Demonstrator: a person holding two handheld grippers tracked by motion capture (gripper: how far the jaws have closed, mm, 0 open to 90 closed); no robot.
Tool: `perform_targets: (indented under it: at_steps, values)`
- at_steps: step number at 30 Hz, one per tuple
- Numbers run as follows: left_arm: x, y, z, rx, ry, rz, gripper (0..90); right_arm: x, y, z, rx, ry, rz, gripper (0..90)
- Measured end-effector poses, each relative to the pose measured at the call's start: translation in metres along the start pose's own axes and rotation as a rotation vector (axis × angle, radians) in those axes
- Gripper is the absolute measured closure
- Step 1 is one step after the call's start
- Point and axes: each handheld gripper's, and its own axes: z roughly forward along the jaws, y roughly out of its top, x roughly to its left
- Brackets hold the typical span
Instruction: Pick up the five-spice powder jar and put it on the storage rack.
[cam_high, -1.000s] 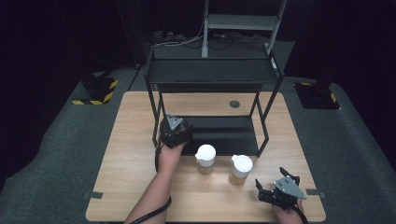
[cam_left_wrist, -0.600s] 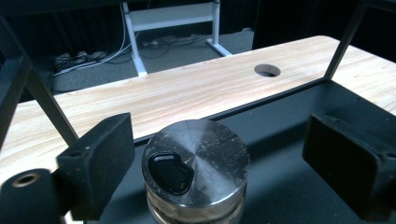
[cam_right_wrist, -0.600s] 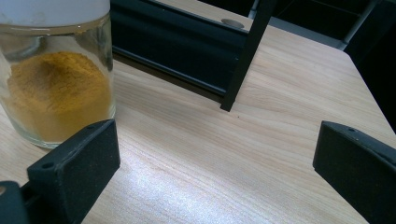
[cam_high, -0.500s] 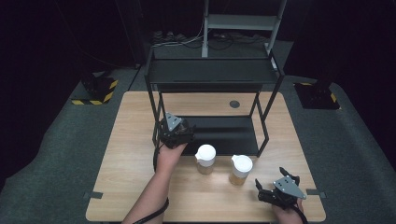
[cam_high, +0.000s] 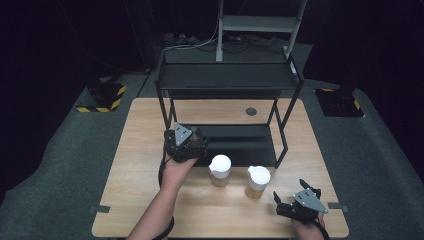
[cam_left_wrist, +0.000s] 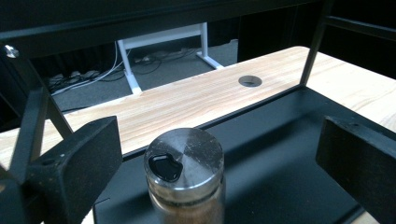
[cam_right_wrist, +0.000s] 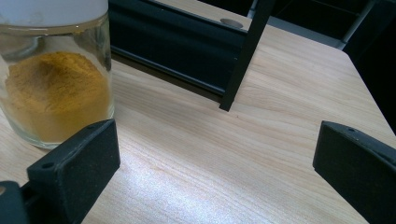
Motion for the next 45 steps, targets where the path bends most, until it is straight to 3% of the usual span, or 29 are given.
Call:
perform_targets:
  at_steps: [14,22,39,45]
  values:
    - [0.005,-0.009,-0.036,-0.031,-0.013,-0.013,0.4,0.001,0.0,0.0,0.003,-0.003,-0.006,0.1]
    - [0.005,-0.016,-0.056,-0.039,-0.005,0.016,0.4,0.001,0.001,0.0,0.003,-0.003,-0.006,0.1]
    - [0.015,-0.056,-0.108,-0.045,-0.017,0.011,0.4,0.002,0.0,0.0,0.001,-0.007,-0.005,0.1]
    - [0.016,-0.069,-0.118,-0.035,-0.012,0.01,0.4,0.002,0.001,0.0,0.003,-0.009,-0.008,0.1]
